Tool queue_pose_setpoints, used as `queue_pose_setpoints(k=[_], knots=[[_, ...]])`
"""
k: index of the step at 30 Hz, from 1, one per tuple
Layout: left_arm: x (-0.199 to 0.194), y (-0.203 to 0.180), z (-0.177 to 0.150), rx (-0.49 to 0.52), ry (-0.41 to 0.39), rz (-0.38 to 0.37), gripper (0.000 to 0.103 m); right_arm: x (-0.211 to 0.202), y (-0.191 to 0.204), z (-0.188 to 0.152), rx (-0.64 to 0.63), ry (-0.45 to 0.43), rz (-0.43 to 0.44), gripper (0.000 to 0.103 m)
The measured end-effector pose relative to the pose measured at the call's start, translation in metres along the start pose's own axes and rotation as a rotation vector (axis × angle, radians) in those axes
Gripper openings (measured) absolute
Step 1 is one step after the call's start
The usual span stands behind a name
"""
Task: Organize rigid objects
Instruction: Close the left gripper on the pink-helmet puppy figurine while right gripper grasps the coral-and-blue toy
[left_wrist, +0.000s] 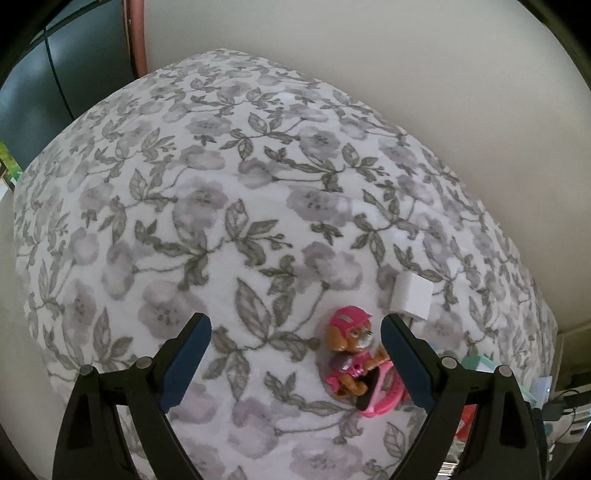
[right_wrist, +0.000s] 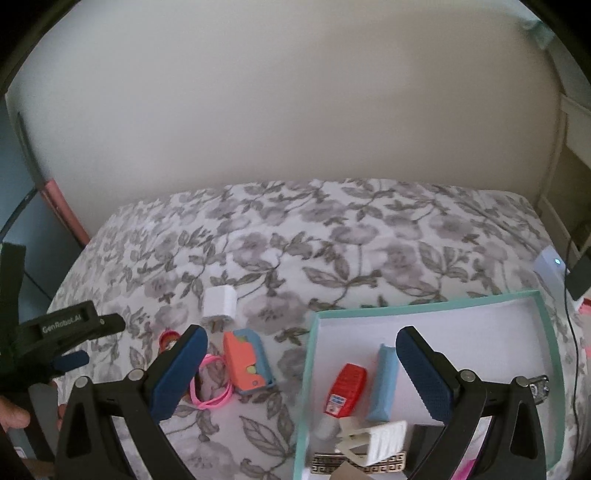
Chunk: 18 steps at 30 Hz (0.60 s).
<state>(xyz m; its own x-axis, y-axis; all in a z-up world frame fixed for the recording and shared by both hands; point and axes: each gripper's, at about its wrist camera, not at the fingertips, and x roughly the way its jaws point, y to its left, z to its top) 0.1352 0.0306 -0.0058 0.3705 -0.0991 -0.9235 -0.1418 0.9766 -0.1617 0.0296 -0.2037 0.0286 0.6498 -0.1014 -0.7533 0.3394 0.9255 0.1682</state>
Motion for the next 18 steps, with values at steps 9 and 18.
queue_pose_setpoints(k=[9,18], knots=[[0.019,0.016,0.008,0.004,0.04,0.003,0.096,0.023,0.038,-0.005,-0.099,0.038,0.029,0.103],[0.04,0.003,0.012,0.053,0.106,-0.054,0.098,0.059,0.051,-0.018,-0.126,0.177,0.06,0.103]])
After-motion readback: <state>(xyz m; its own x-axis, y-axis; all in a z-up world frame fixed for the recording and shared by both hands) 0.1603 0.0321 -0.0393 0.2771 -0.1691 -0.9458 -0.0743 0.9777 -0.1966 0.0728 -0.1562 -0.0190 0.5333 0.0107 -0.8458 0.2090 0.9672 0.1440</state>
